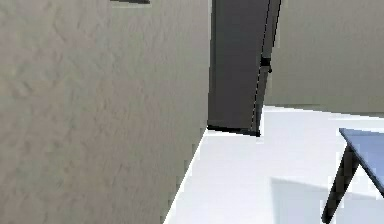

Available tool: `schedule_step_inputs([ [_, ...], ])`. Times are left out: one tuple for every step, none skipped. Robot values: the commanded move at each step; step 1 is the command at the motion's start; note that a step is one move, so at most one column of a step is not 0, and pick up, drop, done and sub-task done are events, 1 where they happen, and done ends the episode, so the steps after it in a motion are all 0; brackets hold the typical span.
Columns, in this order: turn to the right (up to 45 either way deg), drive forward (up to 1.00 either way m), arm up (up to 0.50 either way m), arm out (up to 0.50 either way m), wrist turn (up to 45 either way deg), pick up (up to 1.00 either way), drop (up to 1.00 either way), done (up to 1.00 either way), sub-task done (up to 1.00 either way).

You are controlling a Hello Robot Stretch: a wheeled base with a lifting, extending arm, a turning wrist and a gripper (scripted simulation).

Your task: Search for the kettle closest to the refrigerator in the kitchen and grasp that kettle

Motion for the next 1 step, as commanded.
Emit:
schedule_step_inputs([
  [0.0, 0.00, 0.00, 0.00, 45.0, 0.00, 0.00, 0.00, 0.00],
])
